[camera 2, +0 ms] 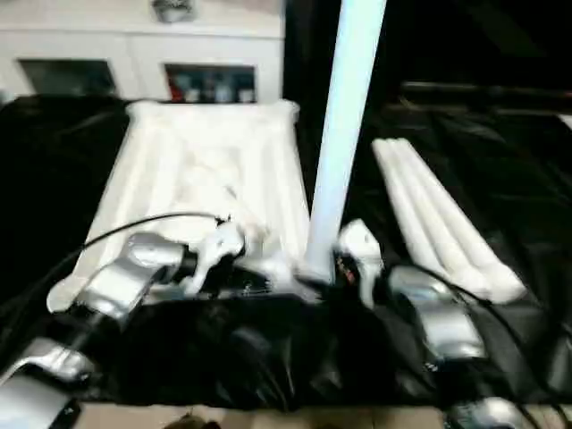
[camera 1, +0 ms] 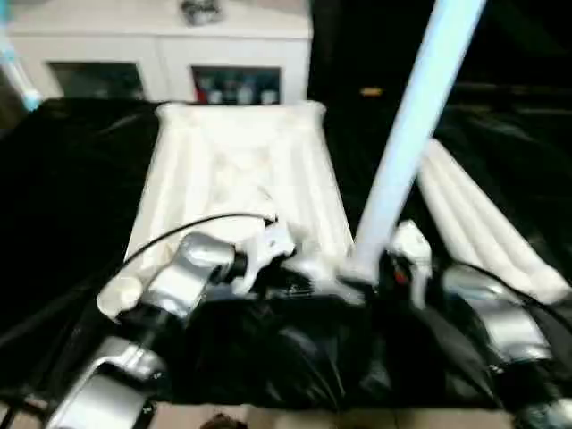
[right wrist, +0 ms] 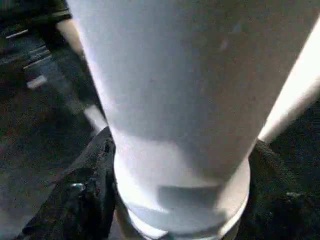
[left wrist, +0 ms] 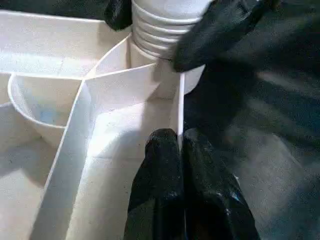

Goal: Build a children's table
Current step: Rotate leg to tighten

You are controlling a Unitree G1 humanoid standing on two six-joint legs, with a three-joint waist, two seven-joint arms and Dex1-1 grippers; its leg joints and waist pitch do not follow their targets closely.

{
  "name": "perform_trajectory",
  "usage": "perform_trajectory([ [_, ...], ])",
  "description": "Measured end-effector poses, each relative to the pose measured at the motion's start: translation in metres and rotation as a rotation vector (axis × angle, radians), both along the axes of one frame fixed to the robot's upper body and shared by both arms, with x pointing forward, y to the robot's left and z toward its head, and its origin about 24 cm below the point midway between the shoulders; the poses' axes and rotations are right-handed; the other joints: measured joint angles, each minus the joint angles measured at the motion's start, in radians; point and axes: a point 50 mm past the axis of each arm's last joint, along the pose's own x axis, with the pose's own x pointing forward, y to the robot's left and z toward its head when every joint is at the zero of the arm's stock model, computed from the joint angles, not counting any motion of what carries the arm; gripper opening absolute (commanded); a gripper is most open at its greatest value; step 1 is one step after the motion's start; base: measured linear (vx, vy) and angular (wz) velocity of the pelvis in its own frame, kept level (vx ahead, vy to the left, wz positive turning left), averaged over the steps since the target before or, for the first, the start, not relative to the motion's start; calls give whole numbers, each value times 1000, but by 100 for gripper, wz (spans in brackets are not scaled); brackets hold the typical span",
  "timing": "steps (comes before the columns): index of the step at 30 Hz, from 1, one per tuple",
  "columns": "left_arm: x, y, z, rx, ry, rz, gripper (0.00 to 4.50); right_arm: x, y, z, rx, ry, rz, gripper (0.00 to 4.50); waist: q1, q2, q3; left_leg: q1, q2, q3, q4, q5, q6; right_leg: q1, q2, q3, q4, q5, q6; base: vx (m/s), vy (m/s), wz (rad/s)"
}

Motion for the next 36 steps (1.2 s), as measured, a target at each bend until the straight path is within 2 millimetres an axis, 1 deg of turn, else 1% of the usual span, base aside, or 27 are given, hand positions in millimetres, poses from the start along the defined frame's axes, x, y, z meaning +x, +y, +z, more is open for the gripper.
perform_trajectory([
  [1,2,-3,0,1,-7,35,0,5,2,-1,4,-7,-55,276,-8,0,0,0,0,0,0,0,0,-1,0,0,0,0,0,0,0,0],
  [3,5,-8,-1,0,-18,95,0,14,6,-2,6,-12,-131,275,-16,0,0,1,0,0,0,0,0,-1,0,0,0,0,0,0,0,0],
  [4,8,-13,-2,0,-26,147,0,21,9,-3,12,-12,-196,274,-21,0,0,1,0,0,0,0,0,-2,0,0,0,0,0,0,0,0],
  [7,11,-27,-2,-3,-39,243,0,34,16,-3,4,-16,-328,274,-26,0,0,1,0,0,0,0,0,-3,0,0,-1,0,0,0,0,0],
  [10,12,-30,-1,-1,-48,267,0,37,20,-3,-7,-35,-369,274,-25,1,-1,1,0,0,0,0,0,-3,0,0,0,0,0,0,0,0],
  [11,12,-30,-1,-2,-50,269,0,37,20,-3,-7,-39,-372,309,-25,1,-1,1,0,-1,0,0,0,-3,0,0,0,0,0,0,0,0],
  [12,12,-30,-1,-2,-51,269,0,37,21,-3,-5,-41,-372,330,-24,2,-2,1,0,0,0,0,0,-2,0,0,0,0,0,0,0,0],
  [13,12,-30,-1,-3,-52,269,0,38,21,-3,4,-37,-375,344,-24,2,-2,1,0,0,0,0,0,-2,0,0,0,0,-1,0,0,0],
  [15,11,-31,-1,-6,-52,264,0,38,22,-2,8,-37,-371,353,-22,2,-2,1,0,0,0,0,0,-2,0,0,0,1,-1,0,0,0],
  [17,10,-31,0,-10,-48,251,0,38,20,-2,10,-38,-343,378,-21,2,-2,1,0,0,0,0,0,-2,0,0,0,3,-5,0,0,0],
  [24,4,-20,2,-27,-21,121,0,23,6,0,27,-48,-137,378,-9,4,-3,-1,0,0,-1,0,0,-2,0,0,1,4,-7,0,0,0],
  [27,2,-14,3,-38,9,63,0,15,-1,2,25,-44,-34,378,2,5,-2,-2,1,0,-3,-1,1,-3,0,-2,0,4,-7,0,0,0],
  [30,0,-9,3,-37,23,17,0,8,-4,3,25,-33,42,378,12,6,-2,-2,2,0,-3,0,1,-3,0,-3,0,4,-7,0,0,0],
  [32,-3,-6,3,-33,45,-39,0,-2,-10,5,7,-21,122,378,27,6,-1,-2,2,0,-3,-1,0,-2,0,-3,0,4,-7,0,0,0],
  [33,-4,-4,2,-32,55,-61,0,-6,-10,5,1,-15,158,378,32,6,-1,-2,2,0,-3,-1,0,-2,0,-3,0,4,-7,0,0,0],
  [36,-7,3,2,-22,81,-121,0,-15,-10,5,-17,-1,251,378,37,7,-1,-2,2,1,-2,0,0,-1,0,-3,0,4,-7,0,0,0],
])
